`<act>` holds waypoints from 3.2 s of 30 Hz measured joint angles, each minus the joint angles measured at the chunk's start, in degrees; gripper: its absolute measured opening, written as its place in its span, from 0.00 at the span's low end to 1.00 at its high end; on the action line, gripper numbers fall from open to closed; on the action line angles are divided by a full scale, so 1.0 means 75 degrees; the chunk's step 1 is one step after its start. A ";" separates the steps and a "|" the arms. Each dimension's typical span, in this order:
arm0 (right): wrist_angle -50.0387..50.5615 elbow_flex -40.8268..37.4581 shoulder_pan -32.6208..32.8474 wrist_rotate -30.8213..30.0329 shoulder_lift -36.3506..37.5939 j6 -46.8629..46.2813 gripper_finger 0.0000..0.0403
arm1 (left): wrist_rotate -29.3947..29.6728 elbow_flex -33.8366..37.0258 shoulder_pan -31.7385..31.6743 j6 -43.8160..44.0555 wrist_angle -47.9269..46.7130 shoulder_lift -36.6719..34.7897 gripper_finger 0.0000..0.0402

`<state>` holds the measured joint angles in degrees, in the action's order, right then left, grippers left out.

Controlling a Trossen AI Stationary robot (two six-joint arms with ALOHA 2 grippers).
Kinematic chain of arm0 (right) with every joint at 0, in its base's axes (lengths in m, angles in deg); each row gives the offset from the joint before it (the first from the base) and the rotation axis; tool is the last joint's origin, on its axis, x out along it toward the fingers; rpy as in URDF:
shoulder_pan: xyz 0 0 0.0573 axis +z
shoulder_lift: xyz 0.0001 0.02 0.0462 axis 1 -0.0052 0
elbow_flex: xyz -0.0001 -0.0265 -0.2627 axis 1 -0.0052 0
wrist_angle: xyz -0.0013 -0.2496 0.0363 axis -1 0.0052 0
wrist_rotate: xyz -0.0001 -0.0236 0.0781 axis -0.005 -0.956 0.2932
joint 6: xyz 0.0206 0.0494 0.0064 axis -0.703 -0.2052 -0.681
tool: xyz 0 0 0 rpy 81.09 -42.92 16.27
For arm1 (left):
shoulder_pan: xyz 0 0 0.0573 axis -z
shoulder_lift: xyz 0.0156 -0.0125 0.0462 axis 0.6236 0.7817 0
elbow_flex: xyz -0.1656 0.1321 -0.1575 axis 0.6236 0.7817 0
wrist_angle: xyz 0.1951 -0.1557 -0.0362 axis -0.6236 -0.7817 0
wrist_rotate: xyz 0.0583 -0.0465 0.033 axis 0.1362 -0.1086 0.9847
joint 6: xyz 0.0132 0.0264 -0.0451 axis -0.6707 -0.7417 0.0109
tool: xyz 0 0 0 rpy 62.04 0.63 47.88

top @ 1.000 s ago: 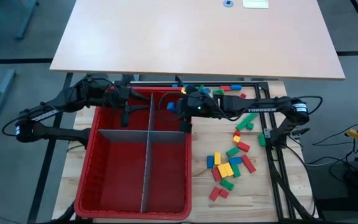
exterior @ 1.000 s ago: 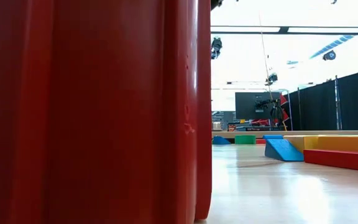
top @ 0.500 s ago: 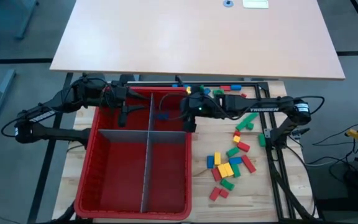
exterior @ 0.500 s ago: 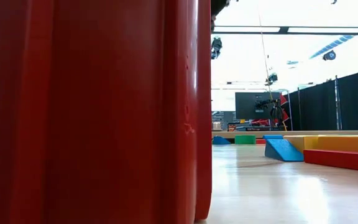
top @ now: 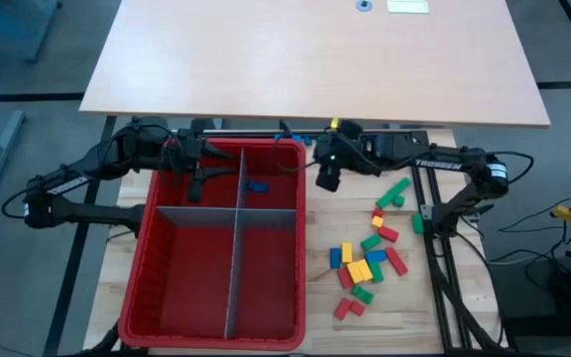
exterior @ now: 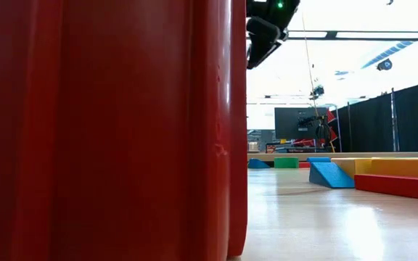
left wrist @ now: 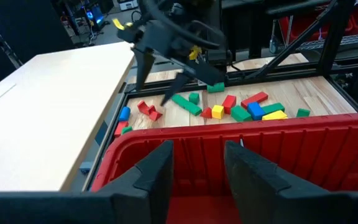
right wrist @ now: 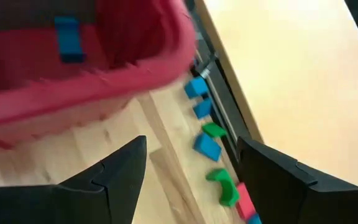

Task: Sort blocks

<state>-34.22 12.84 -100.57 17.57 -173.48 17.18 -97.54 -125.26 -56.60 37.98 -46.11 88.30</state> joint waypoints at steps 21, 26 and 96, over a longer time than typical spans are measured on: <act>-0.1087 -0.4143 0.1530 0.2087 0.2532 -0.2647 0.48 | 0.0000 0.0000 -0.0003 -0.0029 -0.0024 -0.0006 0.34; -0.2103 -0.5310 0.2410 0.2063 0.3024 -0.3753 0.45 | 0.0000 0.0000 -0.0001 -0.0029 -0.0003 -0.0003 0.35; -0.5876 -0.6300 0.4129 0.1918 -0.0685 -0.6692 0.44 | 0.0000 0.0000 0.0000 0.0172 0.0199 0.0058 0.32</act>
<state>-78.28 -34.41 -69.60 31.96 -178.62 -33.01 -97.54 -125.26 -56.61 39.27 -44.62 88.73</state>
